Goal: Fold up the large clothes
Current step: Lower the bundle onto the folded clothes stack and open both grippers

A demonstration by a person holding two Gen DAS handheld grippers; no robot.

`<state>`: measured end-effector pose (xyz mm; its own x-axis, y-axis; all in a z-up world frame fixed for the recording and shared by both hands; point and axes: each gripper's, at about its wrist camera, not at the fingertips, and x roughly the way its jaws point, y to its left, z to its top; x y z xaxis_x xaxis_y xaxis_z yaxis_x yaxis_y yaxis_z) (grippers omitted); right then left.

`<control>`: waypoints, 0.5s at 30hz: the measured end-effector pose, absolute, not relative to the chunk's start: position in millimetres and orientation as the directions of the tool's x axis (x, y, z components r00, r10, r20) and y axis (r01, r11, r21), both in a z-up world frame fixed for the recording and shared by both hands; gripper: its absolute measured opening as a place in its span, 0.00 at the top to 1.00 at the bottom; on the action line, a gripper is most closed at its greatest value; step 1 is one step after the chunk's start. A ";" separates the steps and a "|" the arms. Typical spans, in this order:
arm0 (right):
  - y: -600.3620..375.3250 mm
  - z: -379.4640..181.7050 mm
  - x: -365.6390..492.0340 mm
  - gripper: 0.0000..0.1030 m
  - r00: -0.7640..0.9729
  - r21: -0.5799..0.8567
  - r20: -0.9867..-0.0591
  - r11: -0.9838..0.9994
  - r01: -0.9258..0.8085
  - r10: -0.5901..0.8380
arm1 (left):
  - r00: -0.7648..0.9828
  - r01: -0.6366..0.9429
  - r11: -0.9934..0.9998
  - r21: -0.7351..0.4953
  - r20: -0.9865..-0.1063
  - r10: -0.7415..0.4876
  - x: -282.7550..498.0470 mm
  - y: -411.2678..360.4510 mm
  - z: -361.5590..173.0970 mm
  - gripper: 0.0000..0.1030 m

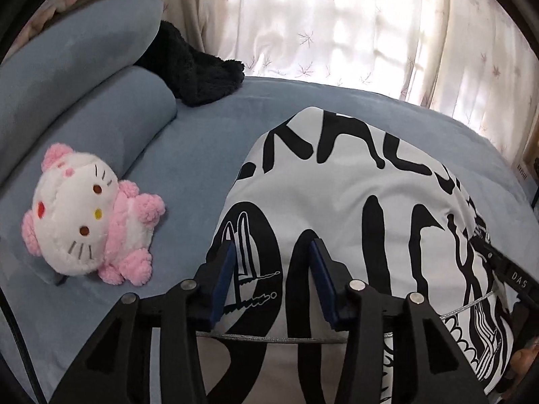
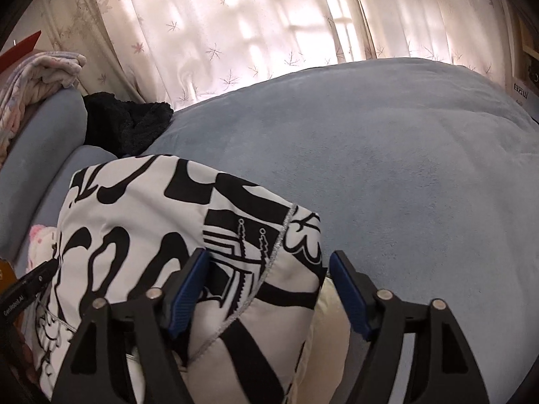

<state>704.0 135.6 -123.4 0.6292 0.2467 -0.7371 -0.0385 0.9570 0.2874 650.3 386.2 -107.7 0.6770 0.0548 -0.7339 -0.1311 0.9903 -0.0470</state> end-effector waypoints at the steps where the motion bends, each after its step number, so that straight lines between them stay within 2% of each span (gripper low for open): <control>1: 135.7 -124.5 704.0 0.27 0.628 0.294 -0.736 0.955 -0.038 0.251 | 0.679 -0.134 0.989 -0.062 -0.732 0.047 649.3 388.7 -108.2 0.54; 3: 136.3 -121.3 702.7 0.27 0.628 0.285 -0.737 0.957 -0.043 0.248 | 0.680 -0.136 0.987 -0.081 -0.732 0.034 647.1 391.4 -106.0 0.53; 4: 137.2 -117.7 701.6 0.27 0.632 0.269 -0.738 0.962 -0.048 0.238 | 0.682 -0.140 0.986 -0.089 -0.731 0.031 645.1 392.5 -103.5 0.50; 5: 137.9 -112.8 699.1 0.27 0.636 0.252 -0.737 0.966 -0.054 0.227 | 0.680 -0.151 0.984 -0.089 -0.732 0.038 643.0 393.9 -101.0 0.41; 7: 136.1 -100.0 691.8 0.26 0.646 0.227 -0.734 0.972 -0.061 0.212 | 0.670 -0.177 0.978 -0.109 -0.741 0.039 637.6 399.2 -97.2 0.36; 13: 119.3 -61.6 655.5 0.25 0.634 0.248 -0.736 0.966 -0.075 0.238 | 0.646 -0.209 0.969 -0.131 -0.763 0.036 605.4 399.5 -77.5 0.36; 15: 116.4 -47.0 637.6 0.25 0.624 0.229 -0.744 0.969 -0.096 0.237 | 0.644 -0.196 0.971 -0.137 -0.765 0.022 587.8 392.0 -65.3 0.32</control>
